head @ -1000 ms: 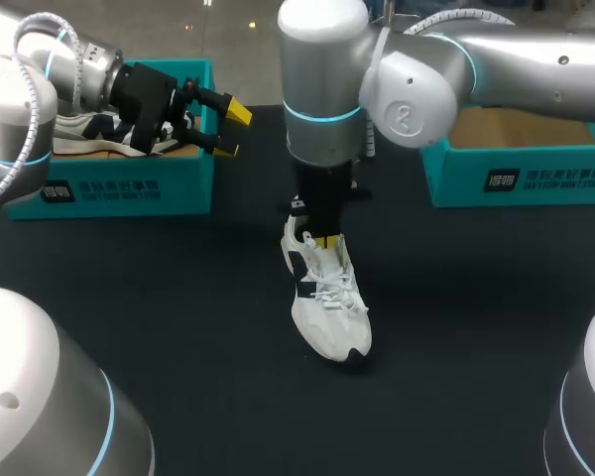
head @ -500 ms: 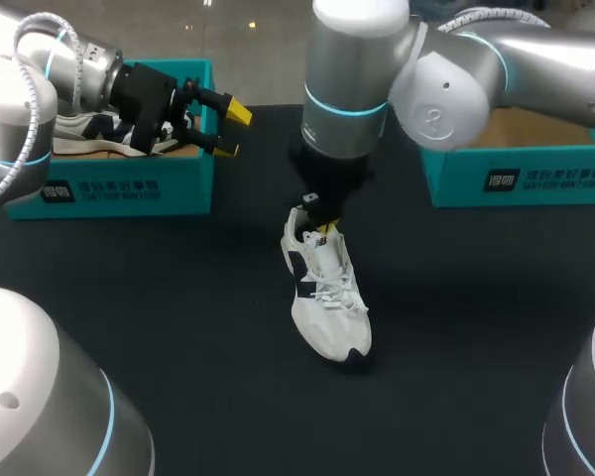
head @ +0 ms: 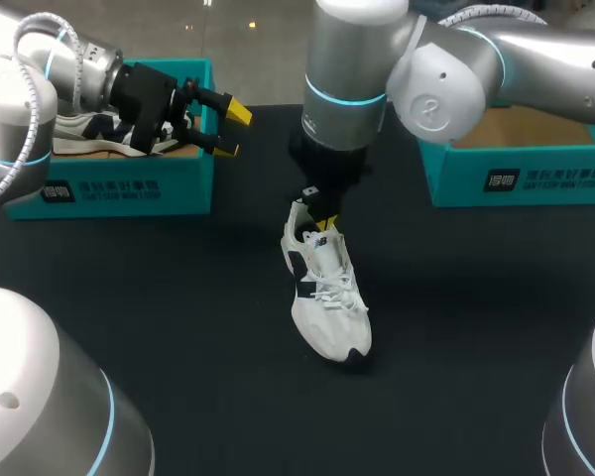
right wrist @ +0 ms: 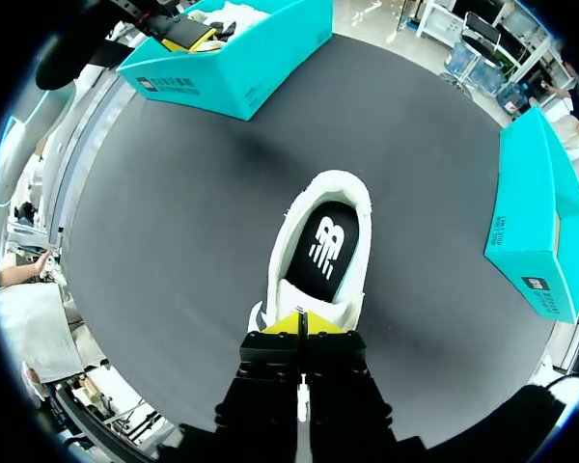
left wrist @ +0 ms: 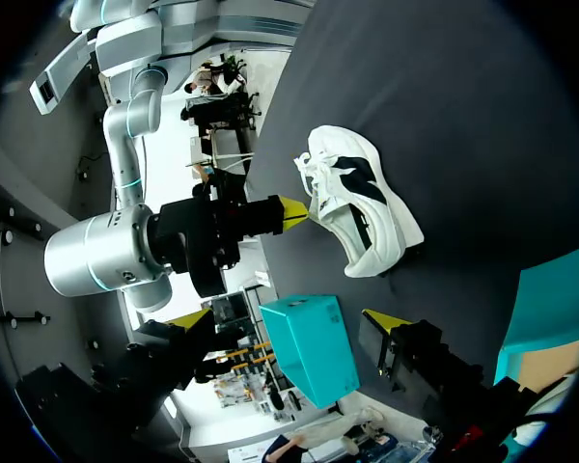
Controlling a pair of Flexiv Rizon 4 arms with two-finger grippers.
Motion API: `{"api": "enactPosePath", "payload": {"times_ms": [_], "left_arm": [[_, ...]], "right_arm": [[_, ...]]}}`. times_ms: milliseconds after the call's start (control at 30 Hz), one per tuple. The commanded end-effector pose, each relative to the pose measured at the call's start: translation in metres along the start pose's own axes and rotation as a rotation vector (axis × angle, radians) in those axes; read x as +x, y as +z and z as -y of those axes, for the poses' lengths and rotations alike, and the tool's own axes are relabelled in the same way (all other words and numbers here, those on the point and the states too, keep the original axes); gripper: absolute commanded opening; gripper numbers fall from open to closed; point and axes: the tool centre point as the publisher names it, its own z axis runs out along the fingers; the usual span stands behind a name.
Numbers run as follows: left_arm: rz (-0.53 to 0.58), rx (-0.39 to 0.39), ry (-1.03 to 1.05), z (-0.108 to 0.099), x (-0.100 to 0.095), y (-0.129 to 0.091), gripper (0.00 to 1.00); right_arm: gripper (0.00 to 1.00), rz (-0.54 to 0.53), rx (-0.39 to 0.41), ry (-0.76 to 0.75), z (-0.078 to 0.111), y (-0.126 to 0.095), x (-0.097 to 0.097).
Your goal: Take the shoe out of the shoebox, open the shoe tongue, remove and reinsert the insole, then place the shoe into the shoebox
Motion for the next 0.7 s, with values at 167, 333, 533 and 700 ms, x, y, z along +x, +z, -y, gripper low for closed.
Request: {"api": "enactPosePath", "payload": {"times_ms": [167, 333, 533, 700], "left_arm": [[-0.002, 0.001, 0.001, 0.0, 0.0, 0.0, 1.0], [-0.002, 0.001, 0.001, 0.0, 0.0, 0.0, 1.0], [-0.002, 0.001, 0.001, 0.0, 0.0, 0.0, 1.0], [-0.002, 0.001, 0.001, 0.0, 0.0, 0.0, 1.0]], "right_arm": [[0.0, 0.013, -0.027, -0.036, -0.001, -0.002, -0.002], [0.0, 0.143, -0.018, -0.409, -0.01, -0.006, -0.011], [0.0, 0.207, -0.047, -0.653, -0.017, -0.015, -0.025], [0.0, 0.283, -0.037, -0.928, -0.026, -0.027, -0.032]]}}
